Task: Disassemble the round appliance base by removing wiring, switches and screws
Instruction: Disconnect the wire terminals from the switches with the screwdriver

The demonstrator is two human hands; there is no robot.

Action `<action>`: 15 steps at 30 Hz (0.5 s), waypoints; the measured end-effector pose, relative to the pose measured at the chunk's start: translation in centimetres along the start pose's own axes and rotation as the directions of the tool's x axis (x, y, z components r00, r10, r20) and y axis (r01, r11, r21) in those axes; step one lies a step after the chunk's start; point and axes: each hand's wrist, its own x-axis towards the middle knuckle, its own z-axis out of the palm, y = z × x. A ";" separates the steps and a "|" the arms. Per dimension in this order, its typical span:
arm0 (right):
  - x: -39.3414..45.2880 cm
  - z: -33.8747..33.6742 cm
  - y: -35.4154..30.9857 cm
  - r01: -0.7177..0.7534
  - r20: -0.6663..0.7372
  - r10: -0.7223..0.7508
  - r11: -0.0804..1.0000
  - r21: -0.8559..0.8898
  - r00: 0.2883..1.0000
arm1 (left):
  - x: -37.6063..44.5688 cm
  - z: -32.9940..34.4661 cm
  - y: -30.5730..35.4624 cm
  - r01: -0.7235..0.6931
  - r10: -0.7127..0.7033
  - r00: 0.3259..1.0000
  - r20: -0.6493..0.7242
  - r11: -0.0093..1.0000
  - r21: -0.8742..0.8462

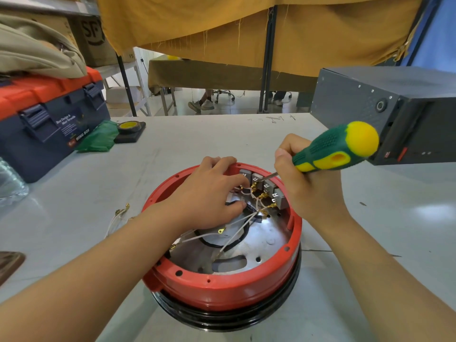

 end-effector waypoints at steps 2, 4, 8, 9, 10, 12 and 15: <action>0.2 0.0 0.2 -0.041 -0.089 0.038 0.999 -0.031 0.995 | 0.0 0.0 0.0 0.002 -0.002 1.000 -0.001 1.000 0.000; 0.4 -0.1 0.5 -0.149 -0.172 0.153 0.988 0.036 0.973 | 0.0 0.0 0.1 0.005 -0.005 1.000 0.002 1.000 -0.002; 0.9 -0.3 1.4 -0.287 -0.234 0.341 0.928 0.238 0.910 | 0.0 0.0 0.1 0.003 -0.003 1.000 0.003 1.000 -0.002; 1.0 -0.3 1.5 -0.297 -0.237 0.357 0.921 0.254 0.904 | 0.0 0.0 0.1 0.003 -0.003 1.000 0.001 1.000 -0.002; 1.0 -0.3 1.6 -0.303 -0.240 0.366 0.916 0.263 0.899 | 0.0 0.0 0.1 0.004 -0.004 1.000 0.000 1.000 -0.002; 1.1 -0.4 1.7 -0.312 -0.242 0.381 0.908 0.278 0.892 | 0.0 0.0 0.1 0.004 -0.004 1.000 0.000 1.000 -0.001; 1.1 -0.5 1.8 -0.326 -0.249 0.420 0.881 0.342 0.873 | 0.1 0.0 0.1 0.003 -0.003 1.000 0.000 1.000 -0.005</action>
